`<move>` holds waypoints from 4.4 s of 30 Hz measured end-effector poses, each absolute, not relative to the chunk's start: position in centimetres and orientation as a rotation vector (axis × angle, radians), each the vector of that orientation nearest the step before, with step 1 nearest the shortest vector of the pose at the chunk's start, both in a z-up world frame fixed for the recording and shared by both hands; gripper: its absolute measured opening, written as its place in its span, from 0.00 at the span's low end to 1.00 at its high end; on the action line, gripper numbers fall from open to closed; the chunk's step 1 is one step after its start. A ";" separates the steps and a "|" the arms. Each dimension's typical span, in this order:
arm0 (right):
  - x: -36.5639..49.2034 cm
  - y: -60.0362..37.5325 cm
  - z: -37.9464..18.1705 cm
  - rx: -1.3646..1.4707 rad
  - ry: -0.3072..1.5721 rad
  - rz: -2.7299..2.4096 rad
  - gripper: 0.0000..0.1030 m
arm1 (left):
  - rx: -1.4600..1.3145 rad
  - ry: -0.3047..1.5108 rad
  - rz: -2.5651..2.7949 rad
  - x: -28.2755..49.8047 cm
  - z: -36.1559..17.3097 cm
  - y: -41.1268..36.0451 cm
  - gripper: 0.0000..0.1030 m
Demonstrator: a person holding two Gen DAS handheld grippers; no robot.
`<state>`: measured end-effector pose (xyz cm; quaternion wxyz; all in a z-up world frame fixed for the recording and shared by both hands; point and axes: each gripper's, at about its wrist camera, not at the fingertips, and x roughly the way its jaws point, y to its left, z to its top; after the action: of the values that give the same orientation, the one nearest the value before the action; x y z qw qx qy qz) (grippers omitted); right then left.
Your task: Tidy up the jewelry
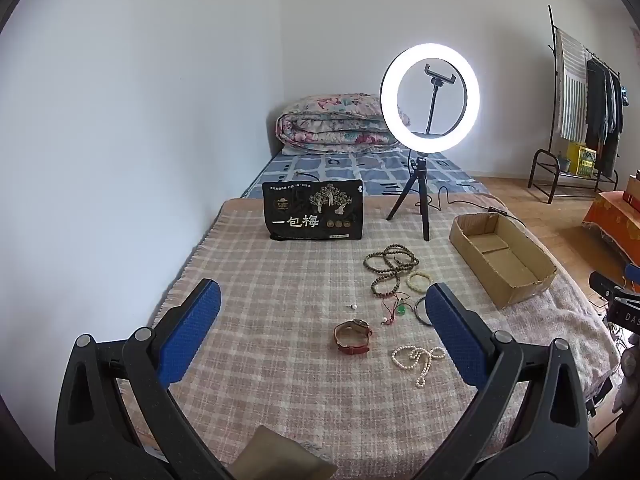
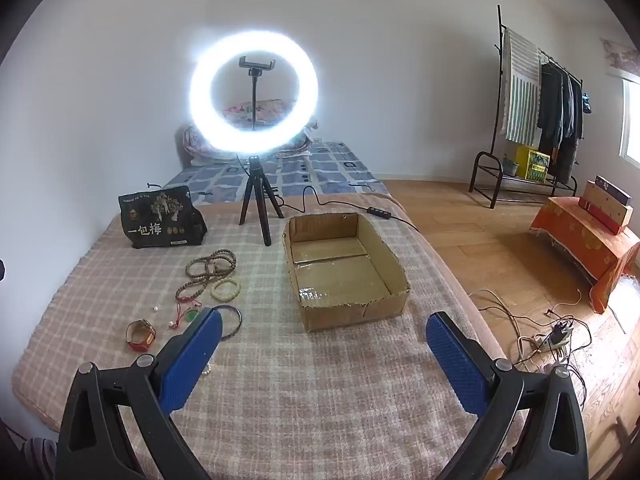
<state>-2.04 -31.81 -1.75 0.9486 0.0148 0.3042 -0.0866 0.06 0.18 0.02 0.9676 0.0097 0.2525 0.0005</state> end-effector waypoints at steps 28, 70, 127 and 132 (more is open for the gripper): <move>-2.0 -31.5 -1.5 0.017 0.610 -0.171 1.00 | 0.016 0.484 -0.018 0.6 1.4 -0.7 1.00; -1.7 -31.3 -1.9 0.016 0.621 -0.160 1.00 | 0.003 0.476 -0.018 0.3 1.7 -0.4 1.00; 8.3 -23.4 -14.6 -0.163 0.869 0.329 1.00 | -0.077 0.885 -0.069 13.4 -13.3 4.5 0.88; 10.2 -21.5 -17.9 -0.172 0.984 0.394 0.92 | -0.076 0.943 -0.119 15.0 -15.3 3.6 0.81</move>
<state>10.22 -21.54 -17.92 0.8592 -0.0821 0.4689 0.1876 15.01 3.56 -15.30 0.8884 -0.0366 0.4540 -0.0572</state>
